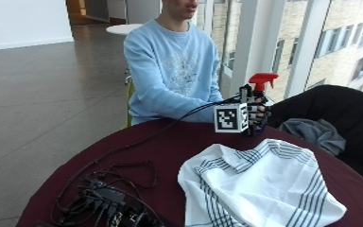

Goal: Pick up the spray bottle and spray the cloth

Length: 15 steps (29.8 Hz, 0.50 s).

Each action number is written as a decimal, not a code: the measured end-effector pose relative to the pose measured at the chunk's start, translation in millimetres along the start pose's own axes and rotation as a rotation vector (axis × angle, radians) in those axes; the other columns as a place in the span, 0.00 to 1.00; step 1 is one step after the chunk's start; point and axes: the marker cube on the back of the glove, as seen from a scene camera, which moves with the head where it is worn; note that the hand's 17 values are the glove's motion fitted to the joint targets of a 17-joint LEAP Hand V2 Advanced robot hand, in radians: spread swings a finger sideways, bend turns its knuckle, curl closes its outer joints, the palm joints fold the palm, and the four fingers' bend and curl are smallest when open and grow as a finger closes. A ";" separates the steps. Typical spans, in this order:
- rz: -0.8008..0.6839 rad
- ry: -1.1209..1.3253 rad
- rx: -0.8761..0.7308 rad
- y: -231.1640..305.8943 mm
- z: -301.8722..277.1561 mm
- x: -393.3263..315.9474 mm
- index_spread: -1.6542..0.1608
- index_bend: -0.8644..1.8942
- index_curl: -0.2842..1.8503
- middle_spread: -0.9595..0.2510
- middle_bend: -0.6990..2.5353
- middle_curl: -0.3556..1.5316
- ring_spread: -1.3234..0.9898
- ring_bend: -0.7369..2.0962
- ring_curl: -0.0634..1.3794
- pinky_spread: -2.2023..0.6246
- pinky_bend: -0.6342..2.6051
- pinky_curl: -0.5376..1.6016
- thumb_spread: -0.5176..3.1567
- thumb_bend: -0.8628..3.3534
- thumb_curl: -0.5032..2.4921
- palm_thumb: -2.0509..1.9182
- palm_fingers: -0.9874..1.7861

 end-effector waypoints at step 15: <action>0.199 0.846 0.117 183.1 -144.8 -23.6 0.77 0.38 0.34 0.74 0.31 0.43 0.57 0.37 0.29 0.85 0.23 0.37 0.45 0.20 0.27 0.65 0.65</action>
